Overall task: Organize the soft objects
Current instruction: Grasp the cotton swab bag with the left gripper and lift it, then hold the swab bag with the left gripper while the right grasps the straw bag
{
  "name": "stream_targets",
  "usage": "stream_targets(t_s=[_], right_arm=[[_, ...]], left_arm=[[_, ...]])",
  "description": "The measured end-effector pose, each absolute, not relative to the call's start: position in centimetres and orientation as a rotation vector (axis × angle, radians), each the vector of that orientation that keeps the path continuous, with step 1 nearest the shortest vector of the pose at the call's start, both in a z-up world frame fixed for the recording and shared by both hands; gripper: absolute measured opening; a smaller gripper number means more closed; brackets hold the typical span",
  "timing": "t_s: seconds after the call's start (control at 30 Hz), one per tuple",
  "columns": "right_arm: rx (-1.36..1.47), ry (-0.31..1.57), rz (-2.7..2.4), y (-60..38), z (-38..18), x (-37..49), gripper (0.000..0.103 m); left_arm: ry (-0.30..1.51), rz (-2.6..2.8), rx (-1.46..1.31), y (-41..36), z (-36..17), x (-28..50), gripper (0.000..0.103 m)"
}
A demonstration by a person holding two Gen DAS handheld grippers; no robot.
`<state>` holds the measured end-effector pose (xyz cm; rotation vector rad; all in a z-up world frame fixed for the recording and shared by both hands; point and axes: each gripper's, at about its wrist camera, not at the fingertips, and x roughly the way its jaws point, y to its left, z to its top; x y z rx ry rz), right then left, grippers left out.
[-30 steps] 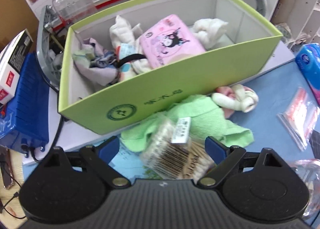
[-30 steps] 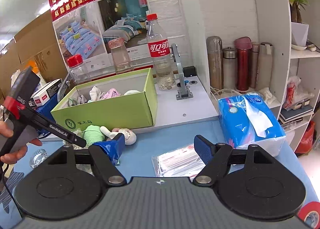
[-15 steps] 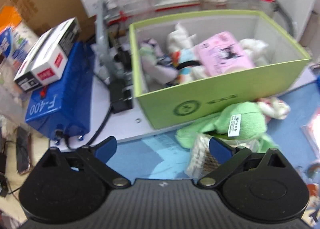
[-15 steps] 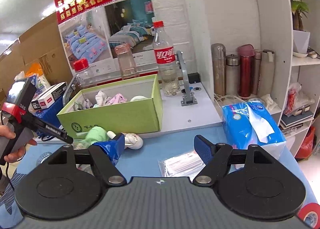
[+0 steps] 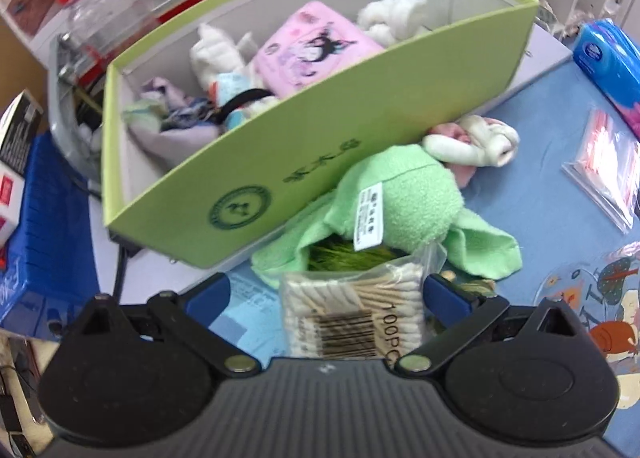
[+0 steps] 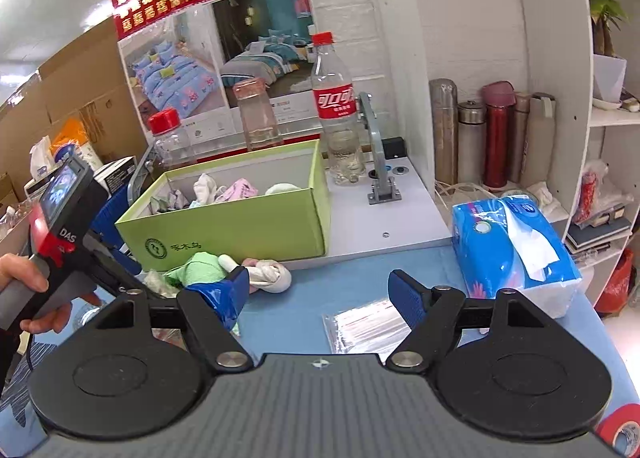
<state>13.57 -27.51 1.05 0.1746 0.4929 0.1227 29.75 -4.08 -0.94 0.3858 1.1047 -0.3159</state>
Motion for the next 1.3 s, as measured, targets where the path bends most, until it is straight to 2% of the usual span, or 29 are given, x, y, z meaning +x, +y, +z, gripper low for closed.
stream_targets(t_s=[0.2, 0.47, 0.67, 0.87, 1.07, 1.3], right_arm=[[0.170, 0.496, 0.130, -27.0, 1.1, 13.9, 0.063], [0.158, 0.511, 0.145, -26.2, 0.9, 13.9, 0.063], [0.159, 0.525, 0.143, -25.8, 0.5, 14.0, 0.063], [0.170, 0.560, 0.134, -26.1, -0.9, 13.2, 0.063], [0.219, 0.586, 0.091, -27.6, -1.8, 12.0, 0.063], [0.404, 0.637, 0.079, -29.1, -4.6, 11.4, 0.064]], left_arm=[[1.108, -0.184, 0.264, 1.4, -0.8, 29.8, 0.102], [1.179, 0.022, 0.087, 11.8, -4.5, 27.0, 0.102], [1.104, 0.052, -0.122, 17.3, -3.3, 22.9, 0.102], [1.021, -0.186, -0.042, 15.4, -1.4, 18.4, 0.102], [1.054, -0.172, 0.124, 13.6, -4.2, 18.7, 0.102], [1.003, -0.173, 0.101, 14.1, -5.5, 19.2, 0.102]])
